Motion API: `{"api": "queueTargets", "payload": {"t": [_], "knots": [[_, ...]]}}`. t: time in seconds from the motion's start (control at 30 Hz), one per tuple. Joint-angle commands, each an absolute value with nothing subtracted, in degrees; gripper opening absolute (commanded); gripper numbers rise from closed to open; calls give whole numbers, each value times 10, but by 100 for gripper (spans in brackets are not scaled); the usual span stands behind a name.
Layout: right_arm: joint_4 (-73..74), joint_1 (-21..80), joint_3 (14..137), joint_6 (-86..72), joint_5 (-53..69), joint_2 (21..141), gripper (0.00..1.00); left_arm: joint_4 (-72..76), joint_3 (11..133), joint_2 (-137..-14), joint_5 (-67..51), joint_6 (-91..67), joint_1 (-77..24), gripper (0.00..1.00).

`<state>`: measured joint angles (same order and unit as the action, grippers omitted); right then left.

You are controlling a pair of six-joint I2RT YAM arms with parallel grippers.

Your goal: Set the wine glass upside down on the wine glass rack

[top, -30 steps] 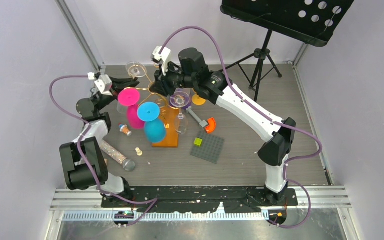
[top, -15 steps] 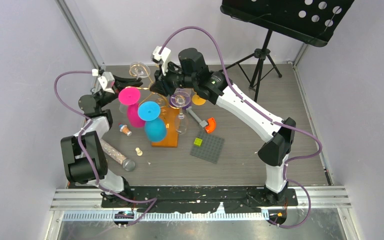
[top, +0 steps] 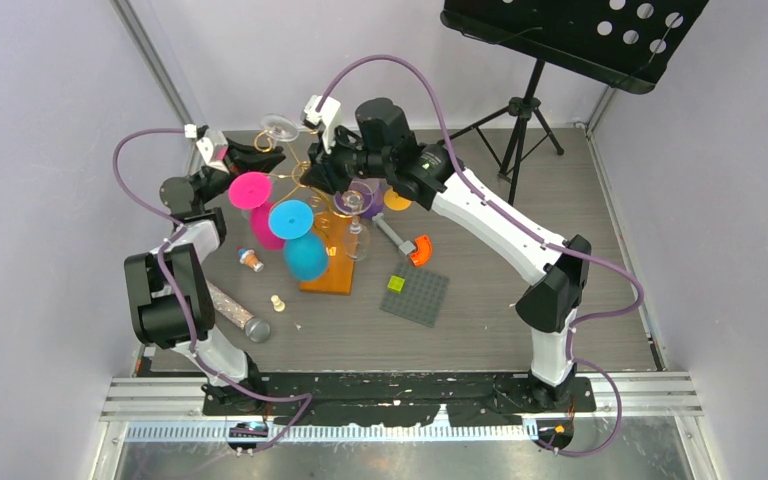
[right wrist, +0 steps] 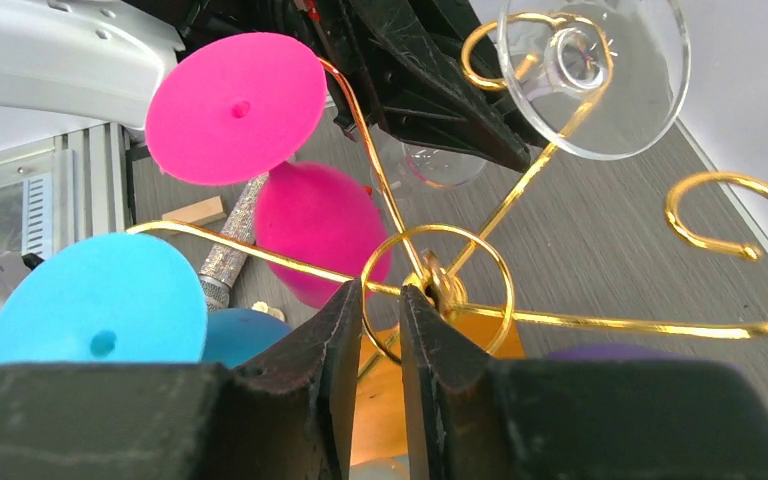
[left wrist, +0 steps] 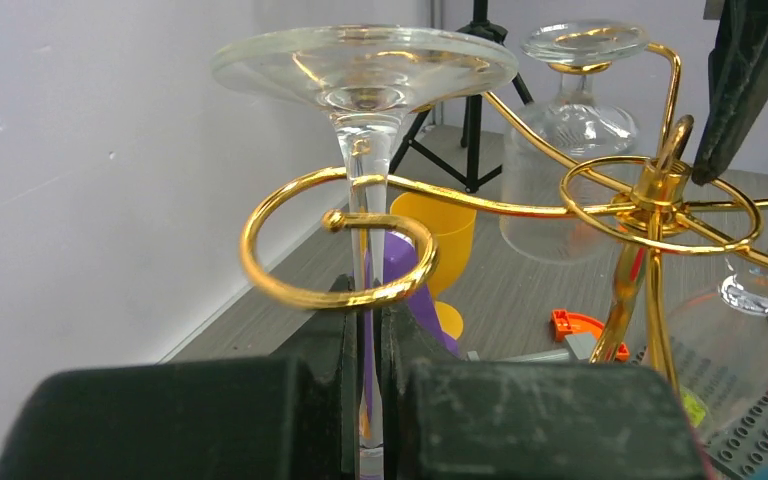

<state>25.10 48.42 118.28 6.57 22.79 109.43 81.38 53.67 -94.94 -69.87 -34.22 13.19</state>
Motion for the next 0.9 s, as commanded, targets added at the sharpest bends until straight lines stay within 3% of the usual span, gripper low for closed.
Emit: {"api": "queueTargets", "payload": {"t": [0.0,0.87], "knots": [[230,487,1184,75,214,1081,27,853,562,-941,-676,-347,134,0],[234,488,1185,75,211,1084,27,853,524,-925,-576,-324,153,0]]}}
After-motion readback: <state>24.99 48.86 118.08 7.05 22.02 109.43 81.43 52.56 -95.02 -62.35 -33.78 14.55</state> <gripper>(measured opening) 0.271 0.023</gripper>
